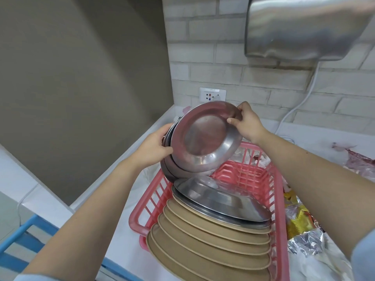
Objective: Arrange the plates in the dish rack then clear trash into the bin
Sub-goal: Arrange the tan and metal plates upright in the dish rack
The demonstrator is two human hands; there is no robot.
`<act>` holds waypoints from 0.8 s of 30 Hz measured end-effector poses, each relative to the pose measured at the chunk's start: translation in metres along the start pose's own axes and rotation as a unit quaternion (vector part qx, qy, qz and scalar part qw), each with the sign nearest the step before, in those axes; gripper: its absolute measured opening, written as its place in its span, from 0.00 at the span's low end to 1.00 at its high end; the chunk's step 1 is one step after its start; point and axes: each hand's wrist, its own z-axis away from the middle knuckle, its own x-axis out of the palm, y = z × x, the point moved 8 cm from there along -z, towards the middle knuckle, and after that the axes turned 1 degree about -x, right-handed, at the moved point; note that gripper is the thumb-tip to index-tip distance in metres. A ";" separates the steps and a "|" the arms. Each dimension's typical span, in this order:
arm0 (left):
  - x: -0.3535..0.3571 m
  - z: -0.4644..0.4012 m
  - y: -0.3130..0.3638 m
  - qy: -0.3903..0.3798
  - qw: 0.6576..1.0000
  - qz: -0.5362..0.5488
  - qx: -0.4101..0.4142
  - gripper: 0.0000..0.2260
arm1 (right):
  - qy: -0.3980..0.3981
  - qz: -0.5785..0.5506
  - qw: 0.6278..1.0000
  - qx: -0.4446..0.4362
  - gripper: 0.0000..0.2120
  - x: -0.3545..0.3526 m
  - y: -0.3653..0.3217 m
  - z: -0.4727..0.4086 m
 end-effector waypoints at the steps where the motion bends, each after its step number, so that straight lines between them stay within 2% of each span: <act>1: -0.001 0.000 0.001 0.005 1.000 -0.004 0.002 0.31 | 0.001 -0.003 1.000 0.003 0.13 0.000 0.001 0.001; 7: 0.000 0.000 0.008 0.033 0.999 -0.025 0.010 0.26 | 0.030 -0.004 1.000 -0.001 0.12 -0.014 0.002 0.014; 12: 0.001 -0.001 0.004 0.067 0.997 -0.036 0.016 0.22 | 0.064 0.046 0.995 -0.062 0.09 -0.036 -0.014 0.045; 15: 0.002 -0.001 0.003 0.075 0.996 -0.039 0.021 0.20 | 0.099 0.073 0.988 -0.091 0.11 -0.055 -0.019 0.073; 20: 0.002 -0.003 -0.002 0.076 0.996 -0.051 0.019 0.18 | 0.171 0.011 0.979 -0.113 0.10 -0.083 -0.019 0.127; 24: 0.002 -0.003 0.000 0.072 0.996 -0.042 0.022 0.18 | 0.172 0.018 0.976 -0.131 0.09 -0.081 -0.015 0.152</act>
